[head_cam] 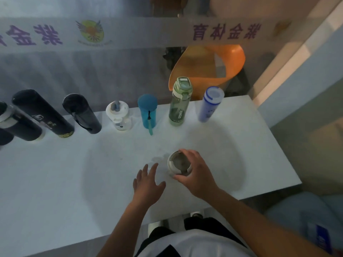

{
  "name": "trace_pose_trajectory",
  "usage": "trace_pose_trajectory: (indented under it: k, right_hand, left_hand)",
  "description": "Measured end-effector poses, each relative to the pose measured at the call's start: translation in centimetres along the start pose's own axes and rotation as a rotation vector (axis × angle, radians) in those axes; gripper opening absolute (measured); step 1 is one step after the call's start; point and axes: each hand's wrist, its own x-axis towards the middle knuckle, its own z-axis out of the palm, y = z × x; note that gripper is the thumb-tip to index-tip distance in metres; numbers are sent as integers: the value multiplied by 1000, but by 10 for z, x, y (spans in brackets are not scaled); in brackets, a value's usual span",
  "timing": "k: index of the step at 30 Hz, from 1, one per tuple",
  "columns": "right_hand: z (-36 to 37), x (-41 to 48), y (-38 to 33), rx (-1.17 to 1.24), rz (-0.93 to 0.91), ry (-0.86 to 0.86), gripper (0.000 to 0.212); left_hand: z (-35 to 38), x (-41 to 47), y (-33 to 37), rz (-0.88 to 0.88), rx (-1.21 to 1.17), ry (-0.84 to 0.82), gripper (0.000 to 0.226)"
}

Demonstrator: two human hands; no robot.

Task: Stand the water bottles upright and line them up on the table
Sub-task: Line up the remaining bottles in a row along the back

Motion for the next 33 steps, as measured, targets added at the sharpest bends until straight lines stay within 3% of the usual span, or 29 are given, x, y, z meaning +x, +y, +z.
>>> trace_pose_trajectory:
  k: [5, 14, 22, 33]
  right_hand:
    - [-44, -11, 34, 124, 129, 121, 78]
    - [-146, 23, 142, -16, 168, 248, 79]
    - [-214, 105, 211, -61, 77, 208, 78]
    - [-217, 204, 213, -34, -57, 118, 65]
  left_hand:
    - [11, 6, 22, 48, 51, -69, 77]
    - [45, 33, 95, 8, 153, -107, 80]
    - [82, 55, 154, -54, 156, -83, 82]
    - [118, 43, 167, -250, 174, -100, 82]
